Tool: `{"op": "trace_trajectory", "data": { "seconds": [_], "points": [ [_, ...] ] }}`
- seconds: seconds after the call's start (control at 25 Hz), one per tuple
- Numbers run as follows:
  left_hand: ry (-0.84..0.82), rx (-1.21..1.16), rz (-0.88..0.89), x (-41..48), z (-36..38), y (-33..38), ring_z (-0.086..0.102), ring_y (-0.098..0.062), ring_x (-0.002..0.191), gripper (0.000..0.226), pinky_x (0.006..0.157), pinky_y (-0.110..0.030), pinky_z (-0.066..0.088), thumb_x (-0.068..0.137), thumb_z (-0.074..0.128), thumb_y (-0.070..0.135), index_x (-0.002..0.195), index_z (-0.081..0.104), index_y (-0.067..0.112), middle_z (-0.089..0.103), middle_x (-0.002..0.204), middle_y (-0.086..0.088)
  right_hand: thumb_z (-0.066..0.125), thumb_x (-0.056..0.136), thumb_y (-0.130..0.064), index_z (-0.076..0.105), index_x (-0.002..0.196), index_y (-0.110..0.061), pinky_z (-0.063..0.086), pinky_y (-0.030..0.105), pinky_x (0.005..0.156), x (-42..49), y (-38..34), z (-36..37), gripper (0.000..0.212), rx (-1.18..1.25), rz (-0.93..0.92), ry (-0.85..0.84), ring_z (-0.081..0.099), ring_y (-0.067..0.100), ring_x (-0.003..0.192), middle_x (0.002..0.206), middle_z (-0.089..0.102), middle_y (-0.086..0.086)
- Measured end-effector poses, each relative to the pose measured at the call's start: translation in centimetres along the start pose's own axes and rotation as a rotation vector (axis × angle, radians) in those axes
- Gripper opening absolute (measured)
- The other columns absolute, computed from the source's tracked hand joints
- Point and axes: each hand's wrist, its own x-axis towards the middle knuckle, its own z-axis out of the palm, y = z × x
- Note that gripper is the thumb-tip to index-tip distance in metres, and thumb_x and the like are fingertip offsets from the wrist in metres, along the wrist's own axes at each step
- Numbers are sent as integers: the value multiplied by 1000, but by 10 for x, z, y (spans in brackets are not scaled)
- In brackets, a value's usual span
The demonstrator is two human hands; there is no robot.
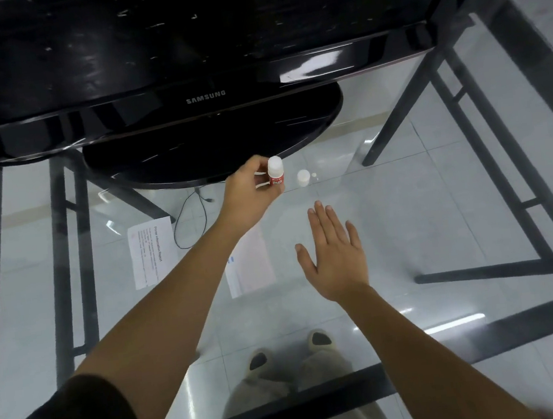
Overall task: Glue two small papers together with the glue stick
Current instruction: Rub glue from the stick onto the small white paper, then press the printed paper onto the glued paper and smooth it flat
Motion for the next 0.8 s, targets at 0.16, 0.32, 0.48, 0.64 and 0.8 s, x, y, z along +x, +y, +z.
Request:
{"op": "trace_trajectory", "data": {
  "seconds": [0.16, 0.32, 0.48, 0.64, 0.8],
  "points": [
    [4, 55, 49, 7, 8, -11, 58, 4, 79, 28, 63, 5, 38, 78, 73, 12, 100, 58, 17, 61, 94, 6, -7, 85, -61, -4, 148, -22, -9, 37, 113, 0, 0, 0, 74, -4, 0, -3, -10, 16, 144, 158, -8, -3],
    [-21, 65, 48, 11, 9, -15, 57, 4, 86, 36, 66, 5, 38, 78, 73, 13, 108, 54, 19, 58, 102, 7, -1, 88, -61, -2, 148, -23, -10, 36, 112, 1, 1, 3, 71, -28, 6, 1, -14, 14, 142, 158, -7, -3],
    [-26, 110, 29, -4, 0, -23, 49, -10, 116, 56, 93, -13, 36, 81, 69, 7, 130, 44, 18, 52, 131, 0, 5, 91, -58, -3, 148, -21, -12, 35, 111, 2, 1, 3, 69, -53, 3, -12, -20, 12, 137, 158, -7, -2],
    [112, 358, 83, -46, -42, -39, 52, -23, 117, 42, 99, -26, 37, 88, 57, 6, 130, 49, 10, 53, 132, -11, 13, 95, -51, -3, 148, -15, -5, 38, 114, 1, -3, -7, 66, -46, -18, -74, -10, 20, 144, 158, -7, 4],
    [170, 535, 25, -86, -96, -72, 50, -33, 120, 36, 105, -39, 38, 91, 50, 2, 127, 51, 3, 55, 130, -18, 36, 97, -35, 22, 145, -7, 17, 39, 115, -2, -24, -20, 57, 198, 23, -31, 15, 29, 142, 155, 17, 12]
  ]
}}
